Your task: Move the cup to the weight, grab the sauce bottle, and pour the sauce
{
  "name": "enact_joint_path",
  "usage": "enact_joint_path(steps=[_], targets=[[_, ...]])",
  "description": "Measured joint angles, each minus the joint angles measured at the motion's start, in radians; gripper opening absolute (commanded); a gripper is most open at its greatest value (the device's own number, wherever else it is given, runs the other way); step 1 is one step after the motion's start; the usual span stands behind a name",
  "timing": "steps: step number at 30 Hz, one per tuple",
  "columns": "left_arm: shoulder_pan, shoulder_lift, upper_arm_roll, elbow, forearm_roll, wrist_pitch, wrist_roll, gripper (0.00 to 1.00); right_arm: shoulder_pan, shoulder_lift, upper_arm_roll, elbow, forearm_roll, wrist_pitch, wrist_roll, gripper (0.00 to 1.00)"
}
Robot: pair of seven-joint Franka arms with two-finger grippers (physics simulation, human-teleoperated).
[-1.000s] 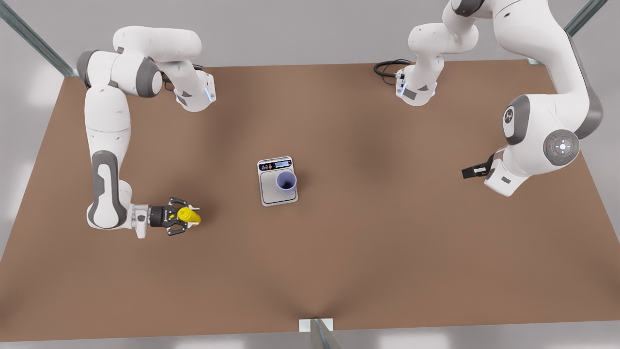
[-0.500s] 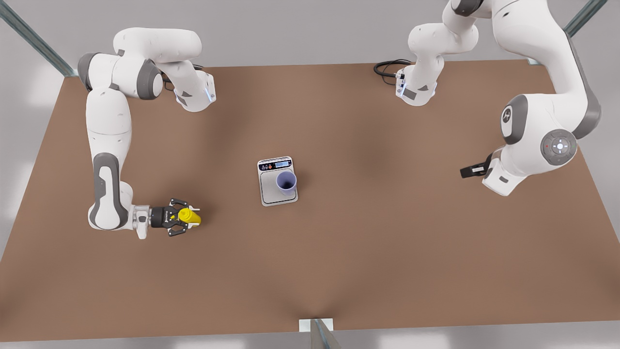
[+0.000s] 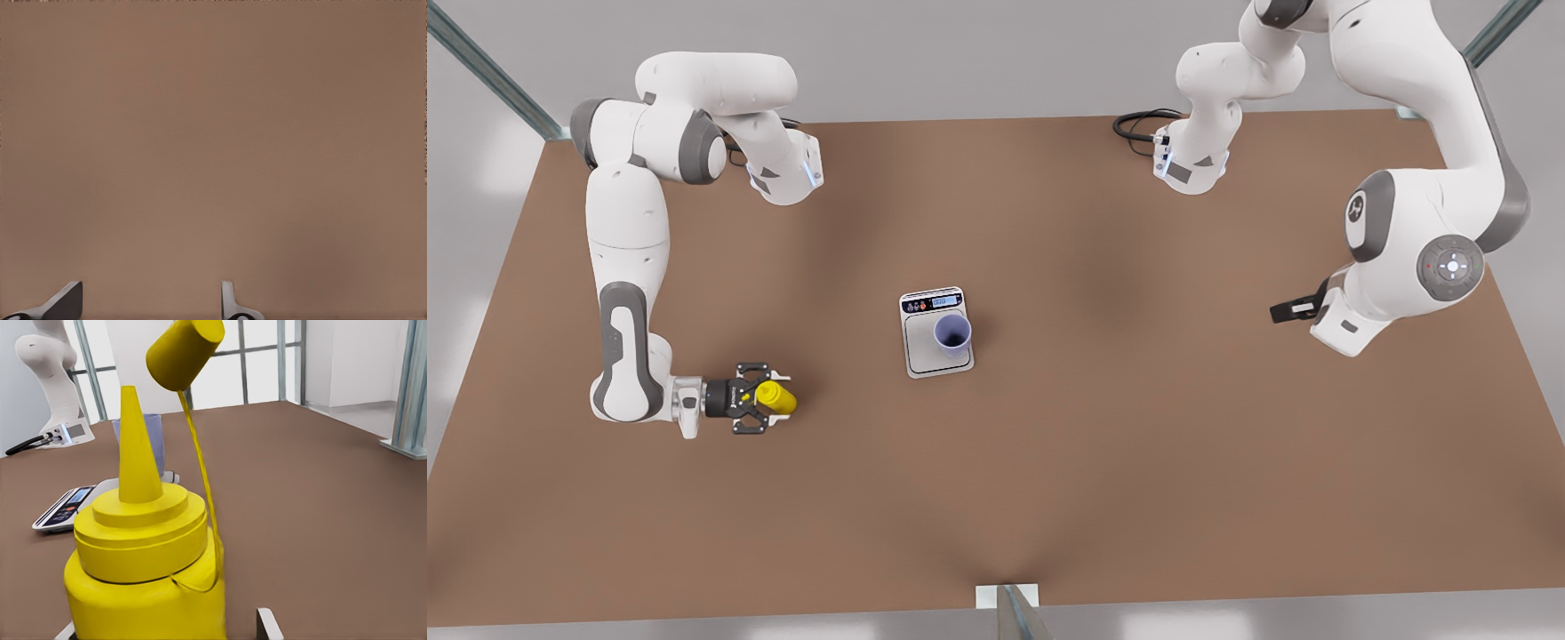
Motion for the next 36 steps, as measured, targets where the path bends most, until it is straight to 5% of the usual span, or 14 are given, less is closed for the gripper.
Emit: enact_joint_path(steps=[36], targets=[[-0.008, -0.005, -0.001, 0.000, 0.000, -0.014, -0.010, 1.00, -0.012, -0.002, 0.000, 0.000, -0.011, 0.002, 0.002, 1.00]])
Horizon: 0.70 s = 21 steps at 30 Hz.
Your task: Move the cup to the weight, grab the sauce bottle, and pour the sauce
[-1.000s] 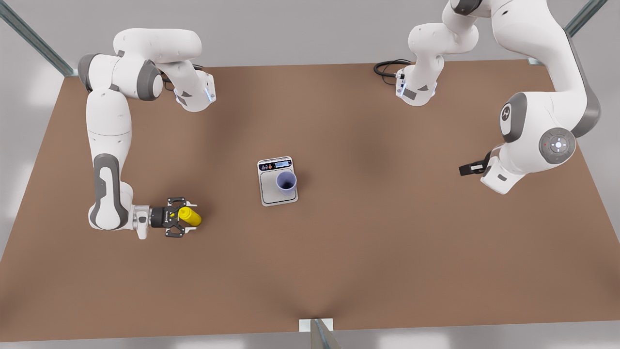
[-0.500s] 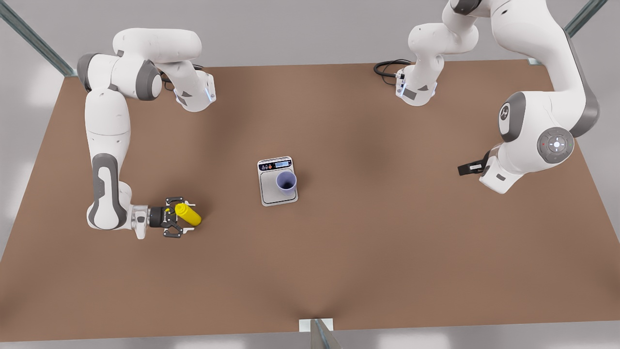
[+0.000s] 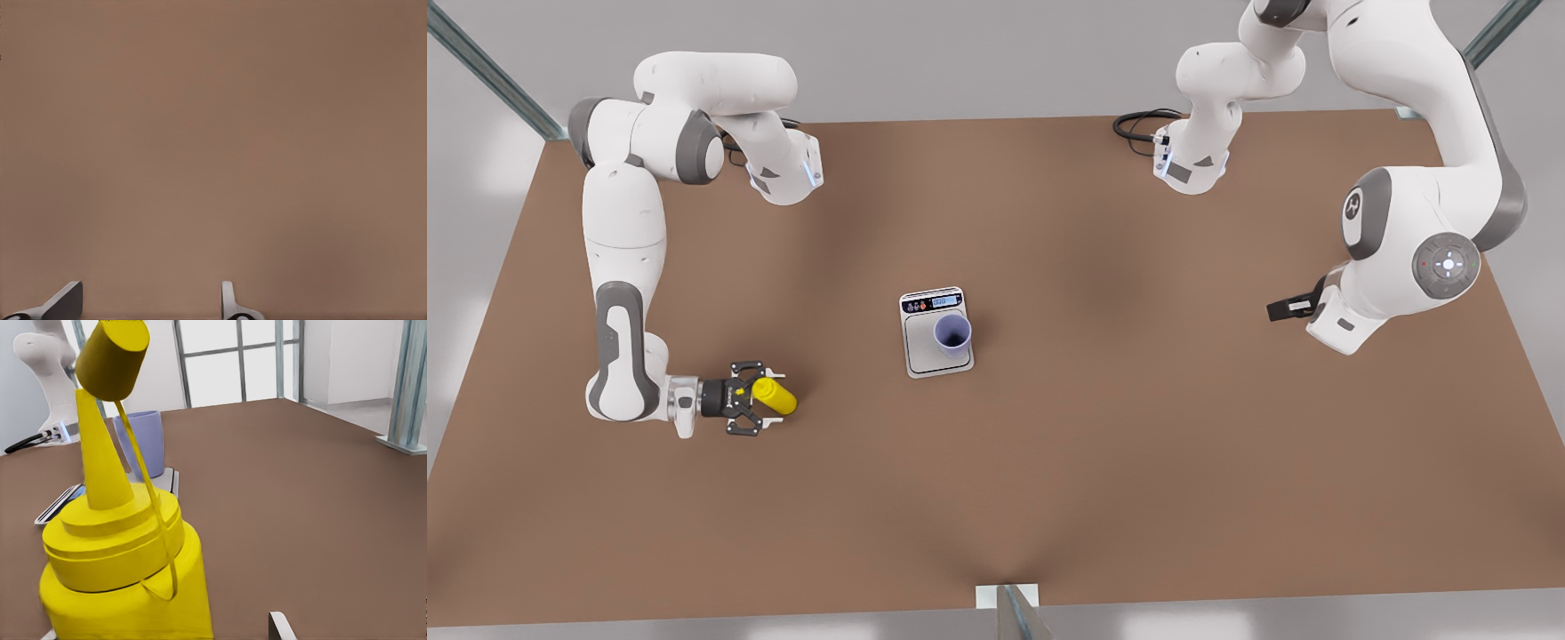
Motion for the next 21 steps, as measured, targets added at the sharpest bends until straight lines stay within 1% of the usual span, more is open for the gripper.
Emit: enact_joint_path(steps=[21], targets=[[-0.002, -0.006, 0.000, 0.000, 0.000, -0.006, -0.002, 1.00, -0.025, -0.005, -0.001, -0.006, -0.036, 0.002, -0.005, 1.00]])
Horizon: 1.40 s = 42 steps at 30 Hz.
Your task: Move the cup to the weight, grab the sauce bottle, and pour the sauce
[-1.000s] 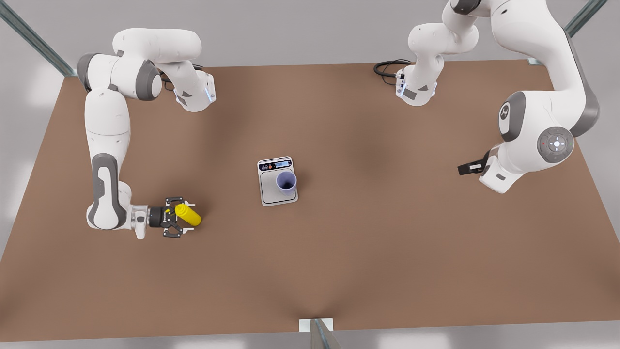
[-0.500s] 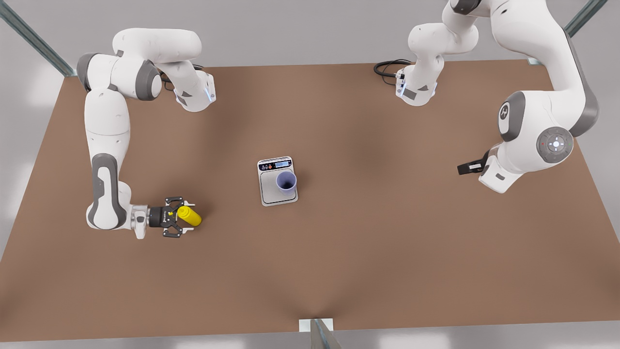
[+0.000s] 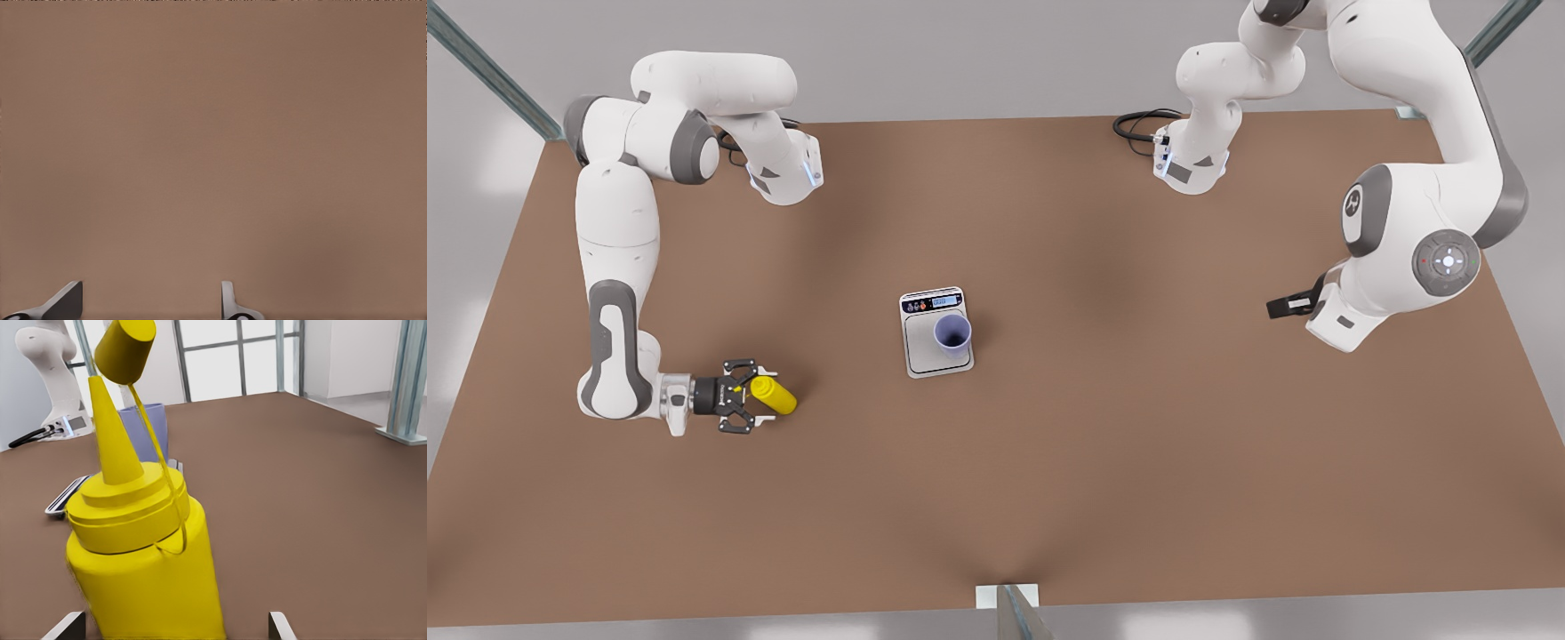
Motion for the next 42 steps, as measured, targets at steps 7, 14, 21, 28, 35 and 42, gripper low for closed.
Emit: enact_joint_path(steps=[7, 14, 21, 28, 35, 42], targets=[[0.000, 0.000, 0.000, 0.001, 0.000, 0.000, -0.002, 1.00, -0.011, -0.002, 0.000, -0.008, -0.022, -0.003, -0.004, 1.00], [0.000, -0.002, 0.000, 0.001, 0.000, -0.002, -0.002, 1.00, -0.031, -0.003, 0.000, -0.005, -0.050, -0.005, -0.008, 1.00], [0.000, -0.006, 0.000, 0.002, 0.000, -0.003, -0.002, 1.00, -0.066, -0.005, 0.000, -0.005, -0.100, -0.003, -0.010, 1.00], [0.000, -0.009, 0.000, 0.014, 0.001, 0.018, 0.010, 1.00, -0.144, -0.011, 0.002, -0.015, -0.203, -0.009, -0.011, 1.00], [0.002, -0.006, 0.001, 0.023, 0.003, 0.041, 0.040, 1.00, -0.340, -0.157, 0.003, 0.027, -0.388, -0.061, 0.018, 1.00], [0.002, -0.005, 0.000, 0.023, 0.004, 0.043, 0.041, 1.00, -0.164, -0.515, 0.003, 0.030, -0.510, -0.133, 0.619, 1.00]])
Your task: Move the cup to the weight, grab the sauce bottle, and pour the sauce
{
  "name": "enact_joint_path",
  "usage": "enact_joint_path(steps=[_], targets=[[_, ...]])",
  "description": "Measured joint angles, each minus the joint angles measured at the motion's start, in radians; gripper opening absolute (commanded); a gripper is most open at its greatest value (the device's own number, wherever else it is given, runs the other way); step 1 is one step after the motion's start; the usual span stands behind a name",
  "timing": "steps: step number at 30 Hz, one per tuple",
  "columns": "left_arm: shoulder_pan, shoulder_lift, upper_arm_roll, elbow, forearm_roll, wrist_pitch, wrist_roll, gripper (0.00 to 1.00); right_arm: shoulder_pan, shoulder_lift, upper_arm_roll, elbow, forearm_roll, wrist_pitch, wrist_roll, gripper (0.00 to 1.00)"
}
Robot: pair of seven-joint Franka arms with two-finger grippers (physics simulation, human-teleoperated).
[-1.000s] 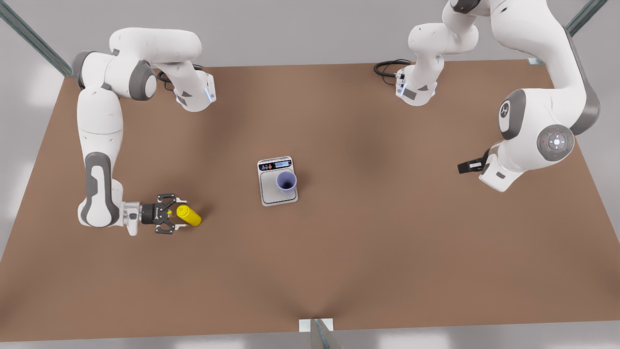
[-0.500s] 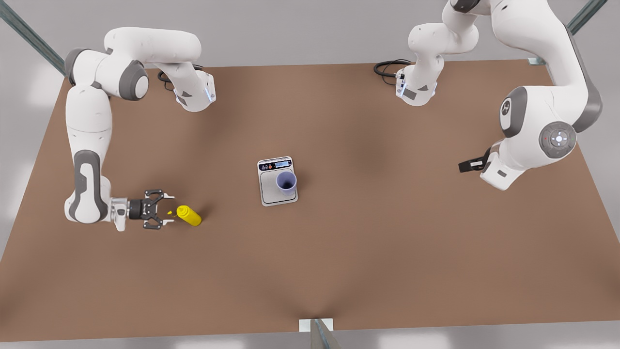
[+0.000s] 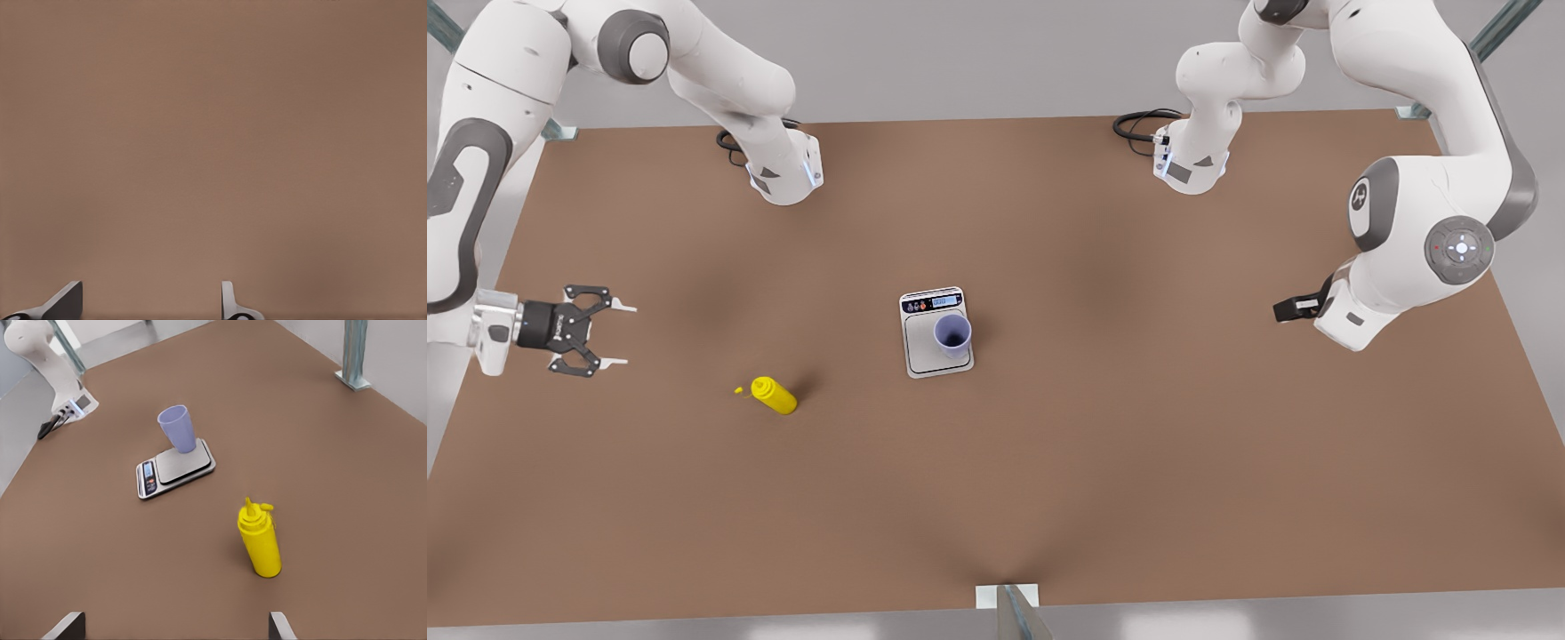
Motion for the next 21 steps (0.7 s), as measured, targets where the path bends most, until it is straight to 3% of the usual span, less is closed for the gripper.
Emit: enact_joint_path(steps=[2, 4, 7, 9, 10, 13, 15, 21], targets=[[0.000, 0.000, 0.000, 0.000, 0.000, 0.002, 0.000, 1.00, 0.156, -0.062, -0.006, -0.004, -0.029, 0.074, 0.257, 1.00], [0.000, 0.000, 0.000, 0.000, 0.001, 0.005, 0.000, 1.00, 0.328, -0.101, -0.004, -0.006, -0.192, 0.243, 0.556, 1.00], [0.000, 0.002, 0.000, 0.000, 0.001, 0.012, 0.000, 1.00, 0.362, -0.107, 0.000, 0.055, -0.535, 0.296, 1.101, 1.00], [0.000, 0.002, 0.000, 0.000, 0.001, 0.013, 0.000, 1.00, 0.387, -0.107, 0.002, 0.115, -0.667, 0.231, 1.478, 1.00], [0.000, 0.003, 0.000, 0.000, 0.001, 0.014, 0.000, 1.00, 0.396, -0.085, 0.000, 0.231, -0.676, 0.162, 1.512, 1.00], [0.000, 0.003, 0.000, 0.000, 0.001, 0.014, 0.000, 1.00, 0.386, -0.042, 0.007, 0.258, -0.675, 0.175, 1.552, 1.00], [0.000, 0.002, 0.000, 0.000, 0.001, 0.012, 0.000, 1.00, 0.238, -0.042, 0.233, 0.234, -0.712, 0.219, 1.700, 1.00], [-0.002, 0.002, 0.000, 0.000, 0.001, 0.012, 0.000, 1.00, 0.218, -0.043, 0.253, 0.182, -0.744, 0.281, 1.778, 1.00]])
